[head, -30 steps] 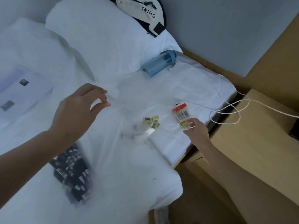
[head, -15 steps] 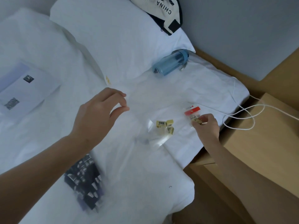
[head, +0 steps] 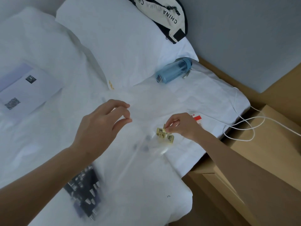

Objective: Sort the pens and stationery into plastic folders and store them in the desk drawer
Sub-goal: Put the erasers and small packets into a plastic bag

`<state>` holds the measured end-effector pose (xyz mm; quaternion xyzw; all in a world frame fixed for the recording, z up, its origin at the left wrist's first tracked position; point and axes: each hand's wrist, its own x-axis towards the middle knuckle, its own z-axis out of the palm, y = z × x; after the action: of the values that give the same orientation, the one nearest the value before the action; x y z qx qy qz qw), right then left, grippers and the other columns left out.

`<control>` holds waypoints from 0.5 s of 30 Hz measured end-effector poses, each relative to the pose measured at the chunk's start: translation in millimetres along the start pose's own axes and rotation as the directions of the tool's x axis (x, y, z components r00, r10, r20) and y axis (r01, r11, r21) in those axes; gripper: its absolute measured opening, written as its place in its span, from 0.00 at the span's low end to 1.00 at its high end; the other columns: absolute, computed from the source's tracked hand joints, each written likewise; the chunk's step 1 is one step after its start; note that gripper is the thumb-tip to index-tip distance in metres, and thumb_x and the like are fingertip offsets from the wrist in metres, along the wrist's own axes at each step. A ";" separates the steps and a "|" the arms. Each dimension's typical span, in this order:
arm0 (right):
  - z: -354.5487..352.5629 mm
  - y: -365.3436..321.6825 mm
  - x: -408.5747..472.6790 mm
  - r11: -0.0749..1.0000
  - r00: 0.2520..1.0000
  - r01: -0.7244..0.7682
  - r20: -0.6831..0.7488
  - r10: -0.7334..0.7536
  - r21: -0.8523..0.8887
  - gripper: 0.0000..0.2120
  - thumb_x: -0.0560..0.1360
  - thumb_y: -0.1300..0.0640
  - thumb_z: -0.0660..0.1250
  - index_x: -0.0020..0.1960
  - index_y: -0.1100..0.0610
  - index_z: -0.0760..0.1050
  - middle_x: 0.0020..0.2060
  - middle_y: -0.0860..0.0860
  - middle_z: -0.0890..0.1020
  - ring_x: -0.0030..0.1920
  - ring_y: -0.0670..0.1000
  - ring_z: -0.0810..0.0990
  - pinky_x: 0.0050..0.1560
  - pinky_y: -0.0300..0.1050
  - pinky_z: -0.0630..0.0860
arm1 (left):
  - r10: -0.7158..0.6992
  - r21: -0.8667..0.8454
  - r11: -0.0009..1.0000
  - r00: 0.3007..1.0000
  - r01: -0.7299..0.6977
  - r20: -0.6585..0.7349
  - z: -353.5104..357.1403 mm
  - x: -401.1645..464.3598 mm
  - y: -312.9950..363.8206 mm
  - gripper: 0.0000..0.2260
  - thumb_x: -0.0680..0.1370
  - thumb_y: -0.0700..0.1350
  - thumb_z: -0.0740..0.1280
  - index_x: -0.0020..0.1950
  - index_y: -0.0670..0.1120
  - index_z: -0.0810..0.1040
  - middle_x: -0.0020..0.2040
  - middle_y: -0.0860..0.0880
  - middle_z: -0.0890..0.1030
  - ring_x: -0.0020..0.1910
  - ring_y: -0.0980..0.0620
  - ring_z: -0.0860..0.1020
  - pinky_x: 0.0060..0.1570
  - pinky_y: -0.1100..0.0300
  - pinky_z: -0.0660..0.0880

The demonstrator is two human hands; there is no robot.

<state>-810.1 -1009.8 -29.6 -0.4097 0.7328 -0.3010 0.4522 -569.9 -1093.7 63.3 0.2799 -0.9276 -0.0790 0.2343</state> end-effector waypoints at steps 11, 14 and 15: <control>-27.9 9.5 -12.8 0.990 0.999 -0.039 0.001 0.039 0.133 0.04 0.74 0.61 0.68 0.48 0.58 0.80 0.37 0.48 0.84 0.40 0.44 0.79 0.30 0.25 0.67 | 0.017 0.015 1.000 1.000 -0.017 0.024 3.1 8.9 11.9 0.09 0.76 0.49 0.65 0.42 0.46 0.79 0.52 0.51 0.80 0.42 0.56 0.72 0.31 0.57 0.76; -38.6 15.1 -24.3 0.978 0.994 -0.006 -0.104 0.028 0.206 0.03 0.73 0.62 0.70 0.46 0.57 0.81 0.38 0.50 0.83 0.38 0.46 0.79 0.31 0.26 0.67 | 0.043 0.023 0.999 0.999 -0.043 0.027 -1.0 18.3 21.4 0.09 0.76 0.49 0.64 0.42 0.46 0.79 0.52 0.51 0.80 0.42 0.56 0.72 0.32 0.56 0.76; -43.1 17.2 -28.7 0.975 0.992 0.000 -0.120 0.027 0.222 0.03 0.73 0.62 0.70 0.45 0.57 0.81 0.38 0.50 0.83 0.38 0.46 0.79 0.34 0.28 0.68 | 0.051 0.026 0.998 0.998 -0.052 0.025 -2.5 21.9 26.1 0.09 0.76 0.49 0.63 0.42 0.46 0.78 0.52 0.51 0.80 0.43 0.56 0.72 0.33 0.57 0.75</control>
<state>-847.6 -973.4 -14.0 -0.3325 0.7239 -0.4023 0.4512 -597.4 -1084.2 81.3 0.2581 -0.9383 -0.0642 0.2213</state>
